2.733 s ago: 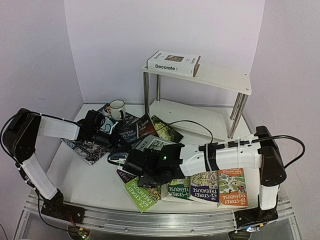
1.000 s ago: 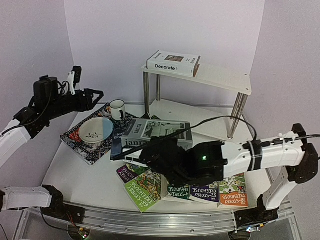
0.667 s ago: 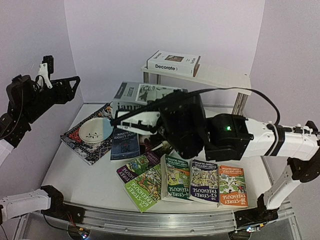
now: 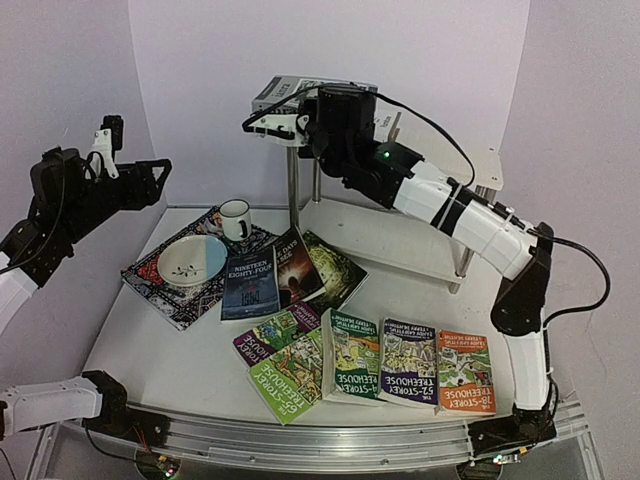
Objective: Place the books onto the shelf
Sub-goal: Place the book on the book pile on the shelf.
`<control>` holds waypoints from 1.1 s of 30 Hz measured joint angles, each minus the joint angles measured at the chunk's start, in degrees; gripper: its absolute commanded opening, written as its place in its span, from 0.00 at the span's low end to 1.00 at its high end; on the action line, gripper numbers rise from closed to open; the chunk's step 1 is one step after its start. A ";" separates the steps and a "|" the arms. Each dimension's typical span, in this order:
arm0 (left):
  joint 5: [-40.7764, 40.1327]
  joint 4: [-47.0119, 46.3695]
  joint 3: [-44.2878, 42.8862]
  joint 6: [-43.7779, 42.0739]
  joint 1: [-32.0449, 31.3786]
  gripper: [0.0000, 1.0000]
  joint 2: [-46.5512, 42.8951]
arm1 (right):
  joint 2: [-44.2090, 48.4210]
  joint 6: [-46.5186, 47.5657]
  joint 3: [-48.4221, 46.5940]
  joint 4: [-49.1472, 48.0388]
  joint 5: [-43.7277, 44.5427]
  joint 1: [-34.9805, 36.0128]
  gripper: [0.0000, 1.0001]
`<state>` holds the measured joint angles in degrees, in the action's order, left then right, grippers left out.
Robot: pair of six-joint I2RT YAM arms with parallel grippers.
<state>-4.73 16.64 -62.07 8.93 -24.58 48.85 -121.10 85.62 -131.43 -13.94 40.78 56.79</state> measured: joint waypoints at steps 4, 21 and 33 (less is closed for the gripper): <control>0.00 -0.10 0.54 0.00 0.00 0.74 0.16 | -1.93 0.87 -1.99 0.18 -3.01 -3.24 0.21; 0.26 -0.07 1.69 0.58 0.00 0.76 4.58 | -4.28 -2.10 -4.18 -0.26 -7.00 -12.08 0.22; 0.50 -0.09 1.88 1.59 0.00 0.76 4.56 | -5.23 -4.68 -2.75 -0.25 -8.69 -13.33 0.24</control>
<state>-4.23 16.56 -60.18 10.52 -24.58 53.41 -126.32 80.94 -134.17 -14.20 32.09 43.45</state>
